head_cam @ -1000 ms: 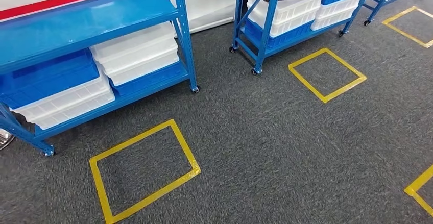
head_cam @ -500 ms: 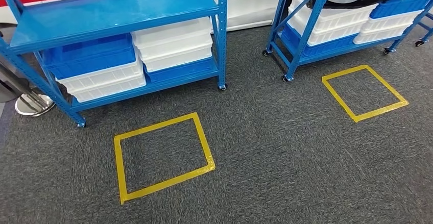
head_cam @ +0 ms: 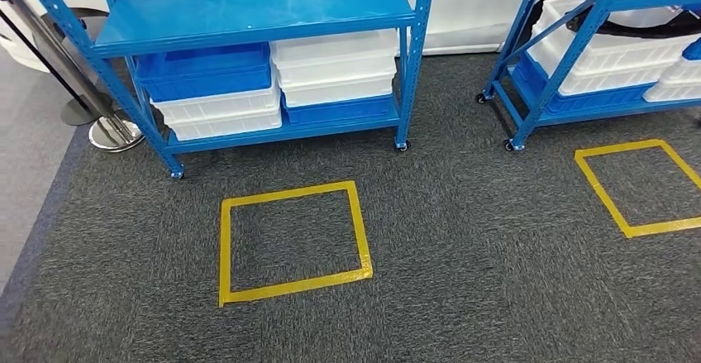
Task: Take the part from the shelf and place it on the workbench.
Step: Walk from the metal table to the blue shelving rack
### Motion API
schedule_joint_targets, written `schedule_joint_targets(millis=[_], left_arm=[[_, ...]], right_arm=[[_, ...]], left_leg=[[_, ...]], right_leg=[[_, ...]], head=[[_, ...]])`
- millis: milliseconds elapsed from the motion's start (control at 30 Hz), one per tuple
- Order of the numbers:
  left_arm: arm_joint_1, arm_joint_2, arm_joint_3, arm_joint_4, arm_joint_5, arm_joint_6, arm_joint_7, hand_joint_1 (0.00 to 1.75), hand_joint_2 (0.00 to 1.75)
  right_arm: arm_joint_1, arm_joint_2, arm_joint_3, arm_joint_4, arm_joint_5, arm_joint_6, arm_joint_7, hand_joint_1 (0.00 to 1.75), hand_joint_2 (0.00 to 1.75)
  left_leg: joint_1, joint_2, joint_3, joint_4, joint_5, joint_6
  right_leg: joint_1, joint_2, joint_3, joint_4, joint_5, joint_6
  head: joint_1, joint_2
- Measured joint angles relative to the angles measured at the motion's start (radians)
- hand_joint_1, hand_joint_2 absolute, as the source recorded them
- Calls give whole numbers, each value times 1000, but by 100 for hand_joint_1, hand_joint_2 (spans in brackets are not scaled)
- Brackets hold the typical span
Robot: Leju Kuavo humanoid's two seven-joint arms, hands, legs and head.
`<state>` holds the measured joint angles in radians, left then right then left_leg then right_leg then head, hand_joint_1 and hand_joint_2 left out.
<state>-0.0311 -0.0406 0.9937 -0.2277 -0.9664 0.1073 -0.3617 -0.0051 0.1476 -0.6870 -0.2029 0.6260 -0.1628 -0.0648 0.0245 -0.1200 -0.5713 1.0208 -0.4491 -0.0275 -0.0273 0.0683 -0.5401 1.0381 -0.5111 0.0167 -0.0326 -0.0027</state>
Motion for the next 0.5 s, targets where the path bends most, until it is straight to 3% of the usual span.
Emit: schedule_joint_targets(millis=[33, 100, 167, 233, 267, 300, 333, 400, 433, 500], left_arm=[[2, 0, 0, 0, 0, 0, -1, 0, 0], [6, -1, 0, 0, -1, 0, -1, 0, 0], [3, -2, 0, 0, -2, 0, -3, 0, 0], [-2, -3, 0, 0, -6, 1, -6, 0, 0], [-1, -4, 0, 0, -8, 2, -8, 0, 0], [0, -4, 0, 0, -10, 2, -11, 0, 0], [2, -4, 0, 0, -13, 2, -15, 0, 0], [3, -4, 0, 0, -16, 0, -24, 0, 0], [2, -4, 0, 0, -16, -2, -28, 0, 0], [3, -4, 0, 0, -14, -4, -37, 0, 0]], right_arm=[[-1, 0, 0, 0, 0, 0, 0, 0, 0], [-2, -1, 0, 0, 0, 2, 0, 0, 0], [1, -1, 0, 0, 0, 3, 1, 0, 0], [4, -1, 0, 0, 1, 6, 1, 0, 0], [5, -1, 0, 0, 1, 8, 2, 0, 0], [4, -1, 0, 0, 0, 9, 2, 0, 0], [3, -1, -1, 0, -1, 9, 2, 0, 0], [-1, -1, -4, 0, -6, 7, 2, 0, 0], [-3, 0, -7, 0, -8, 5, 2, 0, 0], [-7, 1, -13, 0, -9, 3, 2, 0, 0]], left_leg=[[3, -8, -3, -3, 2, -7], [3, 26, -16, 20, -13, -15], [1, 86, -59, 118, -70, -18], [1, 109, -115, 242, -126, -20], [0, 111, -126, 273, -133, -19], [0, 113, -119, 266, -121, -17], [-1, 115, -93, 223, -94, -13], [-9, 129, -18, 88, -43, 4], [-14, 137, 8, 37, -35, 14], [-23, 146, 27, -7, -43, 29]], right_leg=[[0, -13, 0, -1, 2, -6], [0, -37, 2, -7, 7, -22], [3, -66, 1, -10, 8, -35], [10, -96, 0, -10, 6, -40], [14, -109, 0, -10, 5, -41], [16, -119, 1, -10, 4, -42], [19, -127, 2, -10, 3, -42], [23, -138, 6, -10, 0, -38], [23, -142, 7, -11, -3, -33], [21, -148, 12, -12, 1, -18]], head=[[0, 0], [0, 0], [0, 0], [0, 0], [0, 0], [0, 0], [0, 0], [0, 0], [0, 0], [0, 0]])
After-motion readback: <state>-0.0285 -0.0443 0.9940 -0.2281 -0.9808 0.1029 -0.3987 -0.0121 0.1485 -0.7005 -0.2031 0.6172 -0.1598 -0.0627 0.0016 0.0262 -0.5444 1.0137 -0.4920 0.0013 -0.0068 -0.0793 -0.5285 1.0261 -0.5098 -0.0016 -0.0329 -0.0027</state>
